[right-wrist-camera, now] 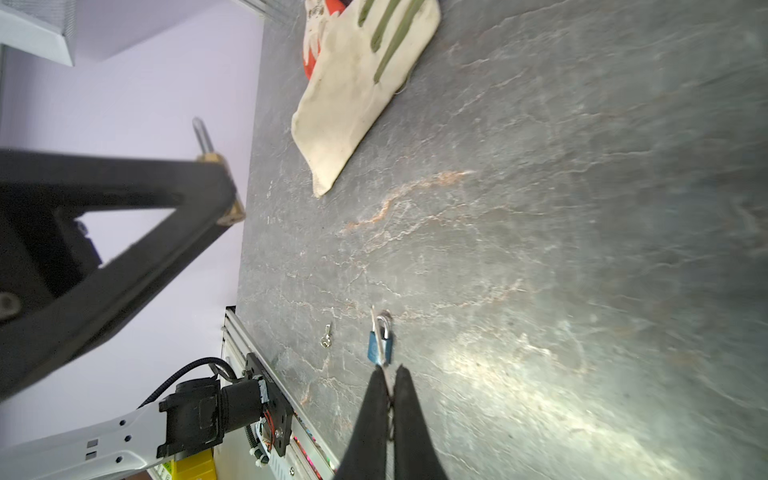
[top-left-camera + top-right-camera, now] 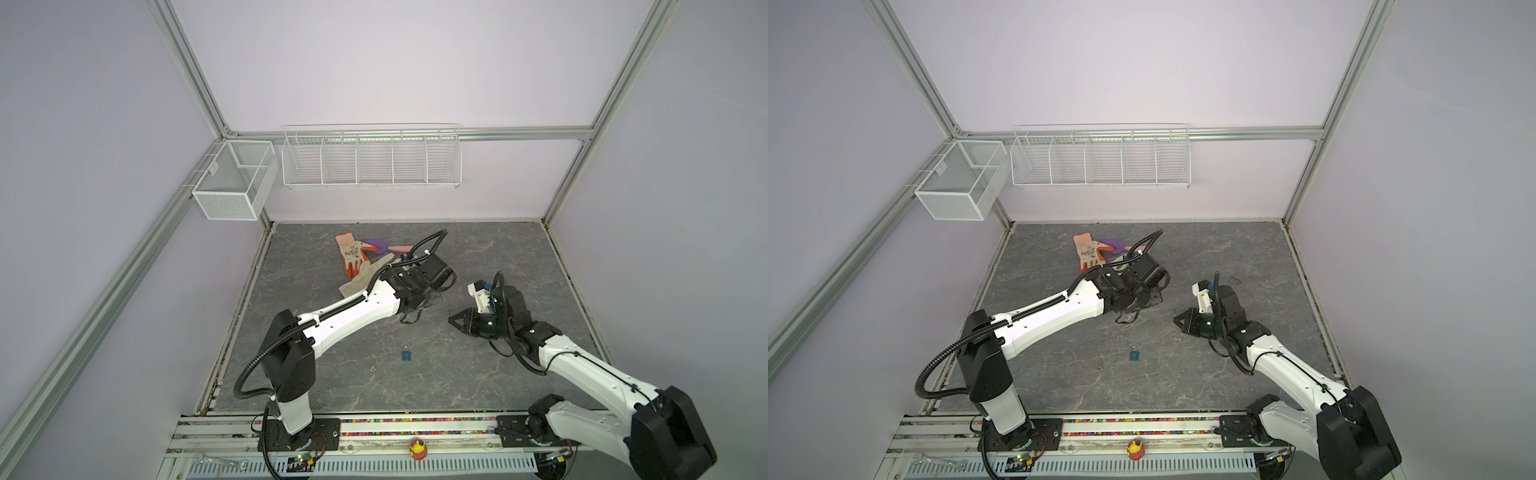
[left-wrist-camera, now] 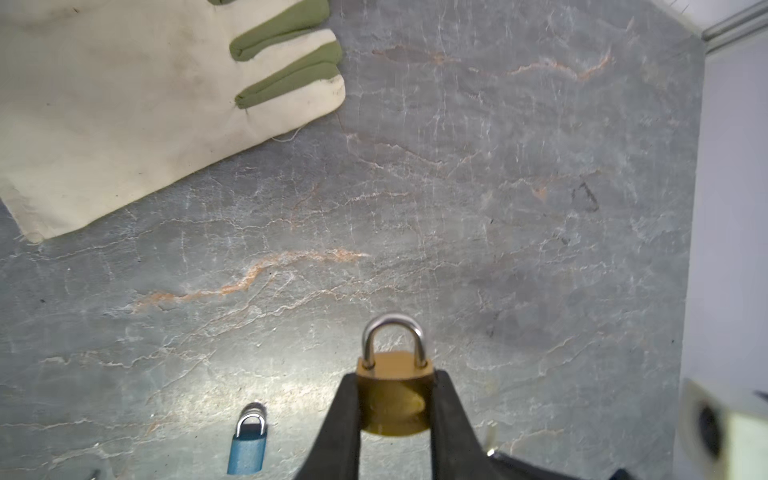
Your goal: Unlock with the key
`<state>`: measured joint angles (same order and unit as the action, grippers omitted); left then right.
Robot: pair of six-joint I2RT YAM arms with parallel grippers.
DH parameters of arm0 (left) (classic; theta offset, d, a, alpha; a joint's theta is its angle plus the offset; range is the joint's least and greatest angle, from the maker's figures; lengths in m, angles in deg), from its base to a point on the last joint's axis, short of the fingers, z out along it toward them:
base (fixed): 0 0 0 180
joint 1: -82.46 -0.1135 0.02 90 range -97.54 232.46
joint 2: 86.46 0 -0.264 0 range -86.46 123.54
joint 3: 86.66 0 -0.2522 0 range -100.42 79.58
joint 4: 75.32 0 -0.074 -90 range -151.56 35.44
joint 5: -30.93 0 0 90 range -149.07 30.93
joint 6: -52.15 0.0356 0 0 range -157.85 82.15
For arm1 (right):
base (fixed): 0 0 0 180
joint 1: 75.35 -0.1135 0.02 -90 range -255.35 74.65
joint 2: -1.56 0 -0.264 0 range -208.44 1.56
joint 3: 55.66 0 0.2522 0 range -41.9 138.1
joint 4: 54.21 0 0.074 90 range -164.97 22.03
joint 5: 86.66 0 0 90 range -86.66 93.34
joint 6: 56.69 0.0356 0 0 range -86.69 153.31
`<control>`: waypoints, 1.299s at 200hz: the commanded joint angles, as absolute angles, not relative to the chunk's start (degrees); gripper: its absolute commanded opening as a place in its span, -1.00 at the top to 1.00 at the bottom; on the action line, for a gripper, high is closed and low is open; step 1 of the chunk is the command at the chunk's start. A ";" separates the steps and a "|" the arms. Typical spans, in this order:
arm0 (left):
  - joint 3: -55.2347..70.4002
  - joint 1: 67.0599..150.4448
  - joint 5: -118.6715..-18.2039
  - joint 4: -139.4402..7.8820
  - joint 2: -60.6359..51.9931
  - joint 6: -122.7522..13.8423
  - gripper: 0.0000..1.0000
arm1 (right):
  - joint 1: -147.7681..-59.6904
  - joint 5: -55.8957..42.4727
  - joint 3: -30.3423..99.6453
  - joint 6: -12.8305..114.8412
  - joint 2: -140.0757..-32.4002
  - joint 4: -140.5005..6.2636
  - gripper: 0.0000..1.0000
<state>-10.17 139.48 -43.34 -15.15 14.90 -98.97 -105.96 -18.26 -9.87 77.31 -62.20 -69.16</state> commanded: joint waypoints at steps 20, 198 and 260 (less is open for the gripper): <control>-11.28 139.28 -39.97 -15.78 13.37 -101.13 1.00 | -112.34 -13.01 -9.63 82.87 -64.78 -53.32 0.88; -9.89 139.33 -42.49 -16.60 12.24 -98.49 1.00 | -113.90 -10.32 -8.29 83.60 -69.90 -48.67 0.88; -8.61 139.34 -43.24 -17.88 12.15 -98.44 1.00 | -113.29 -10.30 -6.96 83.13 -69.21 -49.27 0.88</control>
